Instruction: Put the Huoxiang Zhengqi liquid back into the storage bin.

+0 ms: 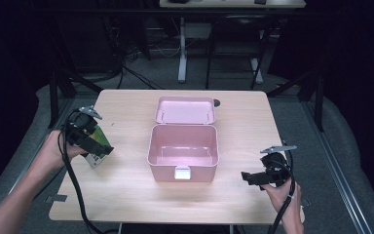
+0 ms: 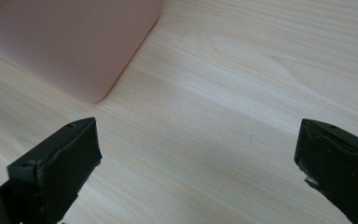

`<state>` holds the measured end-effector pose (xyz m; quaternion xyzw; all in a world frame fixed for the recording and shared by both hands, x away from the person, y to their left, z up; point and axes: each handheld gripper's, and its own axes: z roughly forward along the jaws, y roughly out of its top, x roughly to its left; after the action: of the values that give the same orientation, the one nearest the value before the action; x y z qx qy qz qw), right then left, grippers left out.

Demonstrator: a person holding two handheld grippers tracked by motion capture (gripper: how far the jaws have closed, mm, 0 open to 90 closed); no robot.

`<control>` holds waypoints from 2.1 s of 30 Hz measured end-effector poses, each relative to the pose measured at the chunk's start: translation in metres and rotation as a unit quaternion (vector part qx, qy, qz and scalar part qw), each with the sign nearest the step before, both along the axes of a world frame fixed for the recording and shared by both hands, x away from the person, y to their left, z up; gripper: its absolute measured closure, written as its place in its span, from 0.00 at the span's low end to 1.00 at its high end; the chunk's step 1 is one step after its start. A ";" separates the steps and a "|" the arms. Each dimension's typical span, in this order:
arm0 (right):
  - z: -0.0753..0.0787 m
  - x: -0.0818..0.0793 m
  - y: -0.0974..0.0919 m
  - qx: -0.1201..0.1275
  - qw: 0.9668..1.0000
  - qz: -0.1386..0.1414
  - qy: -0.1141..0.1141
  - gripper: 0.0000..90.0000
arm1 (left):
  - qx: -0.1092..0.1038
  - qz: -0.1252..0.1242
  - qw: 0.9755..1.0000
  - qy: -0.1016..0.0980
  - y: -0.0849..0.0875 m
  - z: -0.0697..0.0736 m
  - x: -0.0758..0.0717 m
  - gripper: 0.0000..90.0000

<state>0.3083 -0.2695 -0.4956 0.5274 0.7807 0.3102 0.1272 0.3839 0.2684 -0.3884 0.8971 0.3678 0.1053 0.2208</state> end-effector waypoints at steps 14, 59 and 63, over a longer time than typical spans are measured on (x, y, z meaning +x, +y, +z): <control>-0.005 0.003 0.003 -0.021 1.000 0.004 0.019 0.00 | 0.035 0.039 0.998 0.024 0.022 0.006 0.029 0.00; -0.015 -0.005 -0.002 -0.041 0.999 -0.005 0.032 0.00 | 0.105 0.105 0.982 0.116 0.043 -0.037 0.077 0.51; -0.015 -0.005 -0.001 -0.043 0.999 -0.005 0.031 0.00 | 0.112 0.103 0.981 0.122 0.042 -0.040 0.079 0.57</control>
<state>0.3036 -0.2706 -0.5106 0.5348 0.7943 0.2587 0.1269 0.4625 0.3104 -0.4287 0.8796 0.4683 0.0580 0.0601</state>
